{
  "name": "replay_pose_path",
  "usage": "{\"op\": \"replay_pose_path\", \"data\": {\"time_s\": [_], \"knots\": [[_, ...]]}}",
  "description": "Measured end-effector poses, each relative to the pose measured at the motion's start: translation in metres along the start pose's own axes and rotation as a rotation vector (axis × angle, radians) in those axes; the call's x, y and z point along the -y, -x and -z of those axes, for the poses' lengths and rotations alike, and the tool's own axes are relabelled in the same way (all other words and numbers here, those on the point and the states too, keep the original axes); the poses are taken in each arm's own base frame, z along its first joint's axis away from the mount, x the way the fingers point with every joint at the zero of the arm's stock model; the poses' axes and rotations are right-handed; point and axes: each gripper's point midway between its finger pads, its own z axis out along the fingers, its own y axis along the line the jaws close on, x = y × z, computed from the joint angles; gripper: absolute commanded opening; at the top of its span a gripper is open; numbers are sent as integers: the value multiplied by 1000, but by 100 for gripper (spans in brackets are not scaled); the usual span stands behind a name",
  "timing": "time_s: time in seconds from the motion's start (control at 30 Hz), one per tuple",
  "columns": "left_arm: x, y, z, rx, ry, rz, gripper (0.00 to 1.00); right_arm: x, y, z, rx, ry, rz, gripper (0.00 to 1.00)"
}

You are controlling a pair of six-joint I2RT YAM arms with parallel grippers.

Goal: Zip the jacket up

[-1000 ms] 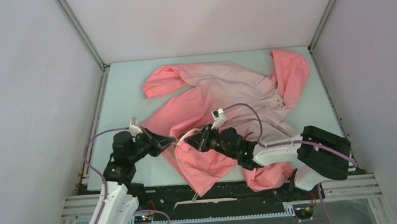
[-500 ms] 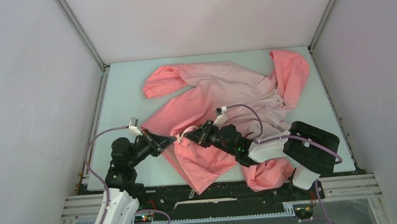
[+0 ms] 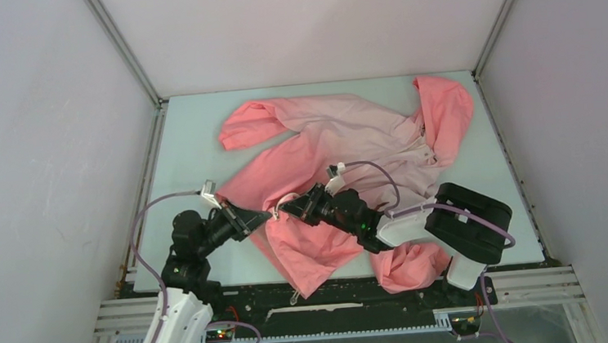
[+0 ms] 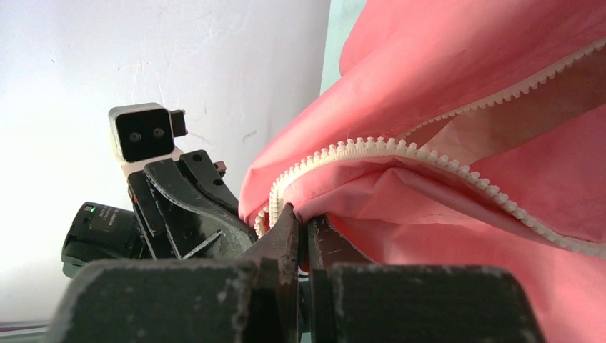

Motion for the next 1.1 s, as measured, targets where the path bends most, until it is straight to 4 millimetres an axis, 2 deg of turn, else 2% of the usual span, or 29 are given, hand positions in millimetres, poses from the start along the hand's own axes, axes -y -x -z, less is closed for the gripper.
{"op": "replay_pose_path", "data": {"time_s": [0.57, 1.1], "knots": [[-9, -5, -4, -20, 41, -90, 0, 2, 1, -3, -38, 2, -121, 0], [-10, -5, -5, -19, 50, -65, 14, 3, 0, -7, -36, 27, -147, 0]]}}
